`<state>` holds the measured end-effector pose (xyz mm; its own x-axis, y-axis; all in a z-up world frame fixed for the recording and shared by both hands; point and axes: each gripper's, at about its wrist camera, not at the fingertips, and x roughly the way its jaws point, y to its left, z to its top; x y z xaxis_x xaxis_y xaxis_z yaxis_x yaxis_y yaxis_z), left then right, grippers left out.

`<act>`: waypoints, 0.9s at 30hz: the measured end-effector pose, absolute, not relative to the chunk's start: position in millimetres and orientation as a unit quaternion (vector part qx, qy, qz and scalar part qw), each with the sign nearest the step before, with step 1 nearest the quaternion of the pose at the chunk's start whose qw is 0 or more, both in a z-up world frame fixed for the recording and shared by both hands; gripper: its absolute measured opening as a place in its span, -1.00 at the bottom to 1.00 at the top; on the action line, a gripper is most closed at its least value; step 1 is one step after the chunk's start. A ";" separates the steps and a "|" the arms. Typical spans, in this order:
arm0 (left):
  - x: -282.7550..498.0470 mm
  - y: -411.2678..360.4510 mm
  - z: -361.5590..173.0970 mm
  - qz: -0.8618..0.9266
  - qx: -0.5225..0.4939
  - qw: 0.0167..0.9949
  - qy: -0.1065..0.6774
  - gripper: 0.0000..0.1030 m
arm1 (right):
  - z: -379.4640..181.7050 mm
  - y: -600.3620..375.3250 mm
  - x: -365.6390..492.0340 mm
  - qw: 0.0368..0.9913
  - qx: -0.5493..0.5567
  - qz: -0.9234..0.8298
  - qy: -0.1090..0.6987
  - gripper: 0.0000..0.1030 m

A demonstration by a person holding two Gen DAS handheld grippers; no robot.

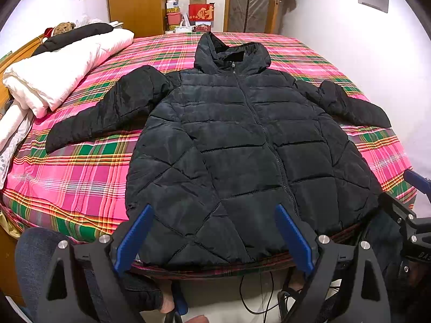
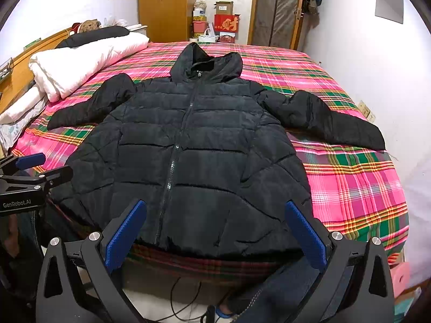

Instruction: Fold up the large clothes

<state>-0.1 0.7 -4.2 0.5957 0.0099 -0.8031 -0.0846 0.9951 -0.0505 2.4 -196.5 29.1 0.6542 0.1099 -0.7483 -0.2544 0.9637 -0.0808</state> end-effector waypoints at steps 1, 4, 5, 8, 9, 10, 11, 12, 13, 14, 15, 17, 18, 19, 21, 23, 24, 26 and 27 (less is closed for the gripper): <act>-0.2 0.9 -4.4 0.027 -0.042 0.892 0.449 0.80 | 29.2 -196.5 2.2 0.905 -0.090 0.101 0.403 0.98; 0.0 -0.3 -4.5 0.025 -0.041 0.892 0.449 0.80 | 29.0 -196.2 2.0 0.905 -0.089 0.100 0.404 0.98; 0.1 -0.2 -4.5 0.025 -0.041 0.892 0.449 0.80 | 29.1 -196.0 1.8 0.905 -0.090 0.100 0.404 0.98; 0.1 0.0 -4.4 0.025 -0.041 0.892 0.449 0.80 | 28.5 -195.5 2.1 0.904 -0.090 0.101 0.404 0.98; 0.0 -0.1 -4.5 0.025 -0.042 0.892 0.449 0.80 | 28.5 -195.4 1.9 0.904 -0.090 0.101 0.405 0.98; -0.1 -0.2 -4.6 0.024 -0.042 0.892 0.449 0.80 | 28.5 -195.2 1.6 0.904 -0.090 0.101 0.405 0.98; 0.1 -0.2 -4.5 0.025 -0.041 0.892 0.449 0.80 | 27.7 -195.1 1.7 0.904 -0.090 0.101 0.405 0.98; 0.1 -0.2 -4.5 0.025 -0.041 0.892 0.449 0.80 | 27.3 -194.9 1.4 0.904 -0.090 0.102 0.405 0.98; 0.0 -0.1 -4.5 0.025 -0.041 0.892 0.449 0.80 | 26.9 -194.7 1.2 0.904 -0.090 0.102 0.406 0.98; -0.1 -0.2 -4.6 0.025 -0.041 0.892 0.450 0.80 | 26.8 -194.6 0.8 0.904 -0.090 0.102 0.406 0.98; -0.2 -0.2 -4.6 0.024 -0.042 0.892 0.450 0.80 | 26.5 -194.2 1.1 0.904 -0.091 0.102 0.406 0.98; -0.2 -0.5 -4.3 0.025 -0.041 0.892 0.449 0.80 | 26.4 -194.2 1.0 0.904 -0.091 0.102 0.406 0.98; -0.5 -0.5 -4.1 0.025 -0.041 0.892 0.449 0.80 | 26.4 -194.2 1.2 0.904 -0.090 0.102 0.406 0.98; -0.5 -0.3 -4.2 0.025 -0.041 0.892 0.449 0.80 | 26.1 -194.0 1.0 0.904 -0.091 0.102 0.406 0.98; -0.3 -0.2 -4.2 0.024 -0.041 0.892 0.449 0.80 | 25.5 -193.8 0.9 0.903 -0.090 0.102 0.406 0.98; -0.8 0.2 -4.2 0.024 -0.041 0.892 0.449 0.80 | 25.7 -193.7 1.1 0.903 -0.091 0.102 0.406 0.98; -0.9 0.2 -4.1 0.024 -0.041 0.892 0.449 0.80 | 25.6 -193.5 0.8 0.903 -0.091 0.102 0.407 0.98; -1.3 0.2 -3.9 0.024 -0.041 0.893 0.448 0.80 | 25.8 -193.8 1.3 0.903 -0.091 0.103 0.406 0.98; -1.5 0.4 -3.6 0.025 -0.040 0.893 0.448 0.80 | 25.3 -193.1 0.6 0.903 -0.091 0.103 0.406 0.98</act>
<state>-1.5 0.4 -3.6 0.5976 0.0079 -0.8017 -0.0803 0.9955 -0.0500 0.6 -193.1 25.3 0.6487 0.1117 -0.7528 -0.2592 0.9625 -0.0805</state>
